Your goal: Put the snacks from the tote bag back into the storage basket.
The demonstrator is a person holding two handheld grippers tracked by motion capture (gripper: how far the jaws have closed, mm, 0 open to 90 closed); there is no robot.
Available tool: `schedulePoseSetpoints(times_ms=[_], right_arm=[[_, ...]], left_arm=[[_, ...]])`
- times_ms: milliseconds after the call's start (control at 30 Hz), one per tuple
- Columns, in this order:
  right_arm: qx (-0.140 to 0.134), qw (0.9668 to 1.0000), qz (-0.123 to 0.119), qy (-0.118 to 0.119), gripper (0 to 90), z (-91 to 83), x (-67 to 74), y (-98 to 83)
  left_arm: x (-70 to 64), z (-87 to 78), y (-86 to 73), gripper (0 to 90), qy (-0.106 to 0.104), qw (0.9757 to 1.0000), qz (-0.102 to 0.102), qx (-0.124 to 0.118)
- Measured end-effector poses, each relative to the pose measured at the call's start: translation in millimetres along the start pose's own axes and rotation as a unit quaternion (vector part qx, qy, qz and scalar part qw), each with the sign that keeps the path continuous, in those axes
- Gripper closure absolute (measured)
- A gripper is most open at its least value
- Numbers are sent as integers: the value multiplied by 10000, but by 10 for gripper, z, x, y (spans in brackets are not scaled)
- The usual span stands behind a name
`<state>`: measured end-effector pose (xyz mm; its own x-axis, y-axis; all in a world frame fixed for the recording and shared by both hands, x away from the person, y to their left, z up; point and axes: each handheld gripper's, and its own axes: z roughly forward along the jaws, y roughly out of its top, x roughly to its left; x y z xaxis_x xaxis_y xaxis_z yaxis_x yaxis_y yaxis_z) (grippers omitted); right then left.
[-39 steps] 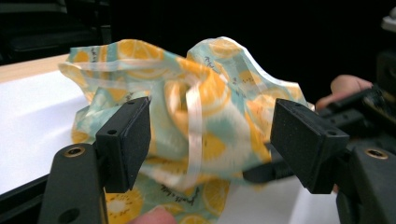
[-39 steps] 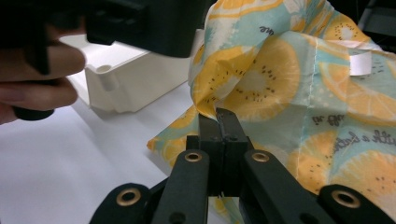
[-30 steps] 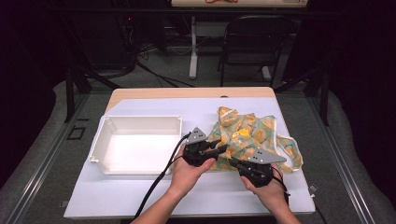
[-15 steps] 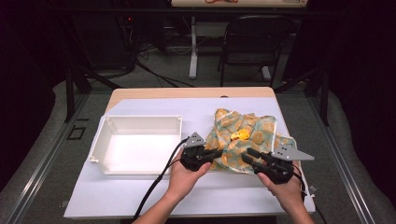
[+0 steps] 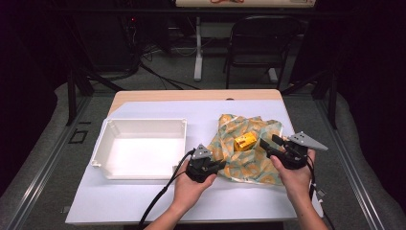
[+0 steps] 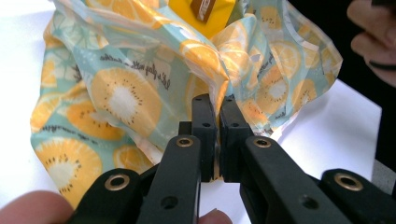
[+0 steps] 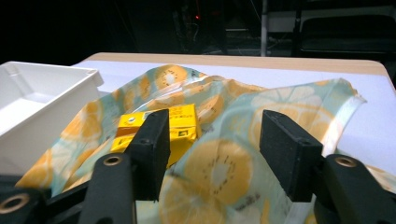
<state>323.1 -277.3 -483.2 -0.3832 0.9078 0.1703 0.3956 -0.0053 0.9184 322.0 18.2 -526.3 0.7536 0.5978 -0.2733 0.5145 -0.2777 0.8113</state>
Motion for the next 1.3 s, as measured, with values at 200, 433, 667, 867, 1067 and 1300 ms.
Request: schedulePoseSetpoints(times_ms=[200, 433, 667, 867, 1067, 1300], right_arm=[[-15, 9999, 104, -63, 396, 152, -19, 69], [326, 9982, 400, -305, 606, 356, -133, 17], [875, 9953, 311, -268, 880, 480, -234, -210], [1466, 9875, 364, -441, 900, 579, -314, -352], [1860, 9794, 395, -676, 900, 648, -432, -485], [1801, 9809, 331, -655, 882, 617, -427, -485]], left_arm=[[-10, 100, -109, 875, 57, 9996, 28, 265], [5, 167, -197, 875, 148, 9991, -32, 386], [9, 201, -268, 876, 215, 9983, 39, 541], [31, 204, -323, 878, 349, 9969, -60, 709], [55, 171, -364, 879, 406, 9967, -166, 684], [44, 38, -295, 808, 367, 9986, -192, 329]])
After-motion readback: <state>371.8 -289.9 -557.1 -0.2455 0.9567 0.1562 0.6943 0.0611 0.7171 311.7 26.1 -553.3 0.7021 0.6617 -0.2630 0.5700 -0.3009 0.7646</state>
